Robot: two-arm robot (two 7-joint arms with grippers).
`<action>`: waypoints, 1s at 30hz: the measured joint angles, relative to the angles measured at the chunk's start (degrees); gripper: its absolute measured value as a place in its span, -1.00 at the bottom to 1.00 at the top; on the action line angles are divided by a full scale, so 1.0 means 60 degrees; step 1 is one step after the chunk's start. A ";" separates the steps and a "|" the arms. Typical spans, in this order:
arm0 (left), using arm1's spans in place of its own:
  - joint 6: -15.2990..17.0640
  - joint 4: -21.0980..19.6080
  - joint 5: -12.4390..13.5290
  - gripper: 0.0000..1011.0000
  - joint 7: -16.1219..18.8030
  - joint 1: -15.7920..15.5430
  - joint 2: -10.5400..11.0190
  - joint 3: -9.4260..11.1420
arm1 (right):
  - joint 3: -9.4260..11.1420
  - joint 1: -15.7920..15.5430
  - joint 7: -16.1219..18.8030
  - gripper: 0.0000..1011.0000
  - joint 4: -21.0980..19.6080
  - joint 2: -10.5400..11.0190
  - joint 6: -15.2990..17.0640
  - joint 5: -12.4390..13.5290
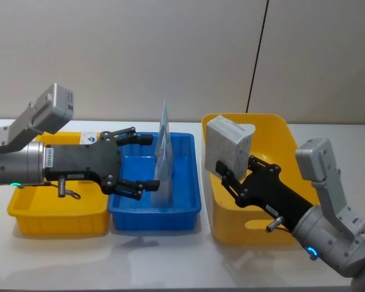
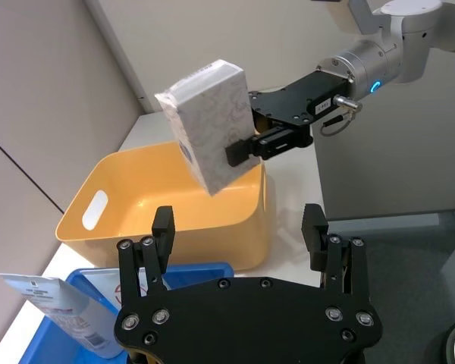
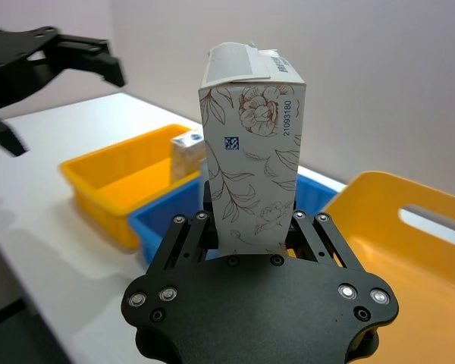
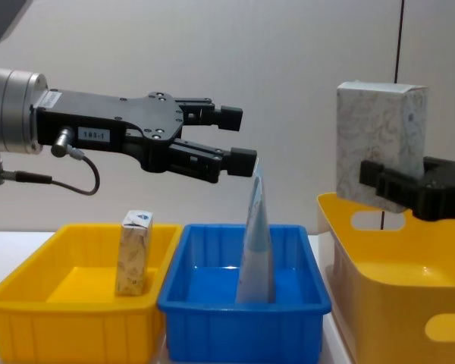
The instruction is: Bimanual collaborative sorting of washing and personal care products
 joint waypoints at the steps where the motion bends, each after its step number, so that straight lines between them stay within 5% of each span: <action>1: 0.0012 0.0014 -0.0005 0.98 0.0014 -0.0002 -0.0005 0.0006 | 0.0012 0.0000 -0.0068 -0.26 0.0006 -0.0042 0.0001 -0.0036; 16: 0.0153 0.0238 -0.0103 0.98 0.0146 -0.0135 -0.0105 0.0137 | 0.0141 0.0176 -0.2158 -0.26 0.0229 -0.0923 0.0421 -0.1200; 30: 0.0210 0.0302 -0.0120 0.98 0.0145 -0.0275 -0.0130 0.0303 | 0.0005 0.0790 -0.4242 -0.26 0.0933 -0.1973 0.1437 -0.2553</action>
